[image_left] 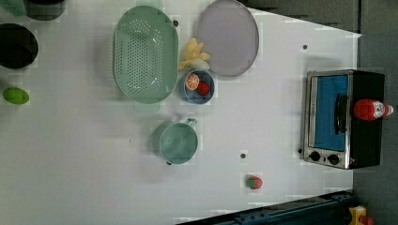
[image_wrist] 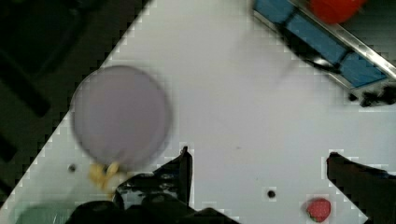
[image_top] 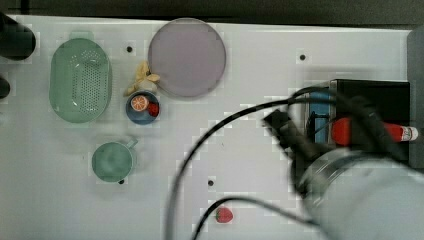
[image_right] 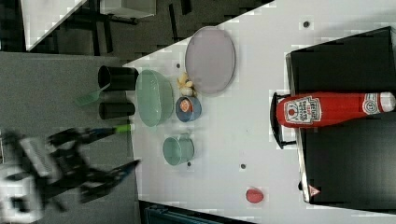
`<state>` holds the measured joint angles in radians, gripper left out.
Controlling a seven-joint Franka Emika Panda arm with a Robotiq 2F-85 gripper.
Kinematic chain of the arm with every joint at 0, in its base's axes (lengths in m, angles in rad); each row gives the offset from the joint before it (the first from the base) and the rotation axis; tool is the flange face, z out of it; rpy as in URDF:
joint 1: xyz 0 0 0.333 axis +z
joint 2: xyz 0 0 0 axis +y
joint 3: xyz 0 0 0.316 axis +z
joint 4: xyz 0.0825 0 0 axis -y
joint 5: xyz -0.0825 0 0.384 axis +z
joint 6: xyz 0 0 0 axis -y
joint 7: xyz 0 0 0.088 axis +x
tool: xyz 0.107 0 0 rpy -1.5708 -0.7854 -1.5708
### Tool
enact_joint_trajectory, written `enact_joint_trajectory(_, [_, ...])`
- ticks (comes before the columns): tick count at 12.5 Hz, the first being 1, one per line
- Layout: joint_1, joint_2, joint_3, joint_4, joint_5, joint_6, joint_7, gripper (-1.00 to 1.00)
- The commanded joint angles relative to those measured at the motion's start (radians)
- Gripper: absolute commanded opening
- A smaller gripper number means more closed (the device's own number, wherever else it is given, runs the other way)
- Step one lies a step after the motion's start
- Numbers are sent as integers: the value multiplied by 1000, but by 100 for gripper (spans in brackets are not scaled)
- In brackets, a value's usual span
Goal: Pick Ketchup from oven and place it on table.
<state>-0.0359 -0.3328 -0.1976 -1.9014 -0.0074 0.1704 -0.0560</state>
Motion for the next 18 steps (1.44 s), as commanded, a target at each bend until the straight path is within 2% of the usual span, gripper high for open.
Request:
enact_joint_trajectory(1, [-51, 103, -111, -20, -2, 64, 27, 100])
enact_joint_trajectory(7, [-57, 280, -291, -4, -2, 251, 24, 100])
enact_joint_trajectory(11, [-60, 429, -359, 15, 9, 362, 24, 100])
enact_joint_trajectory(15, [-91, 559, -384, 40, 186, 421, 24, 100])
enact_joint_trajectory(18, [-106, 626, -386, 42, 224, 427, 25, 100])
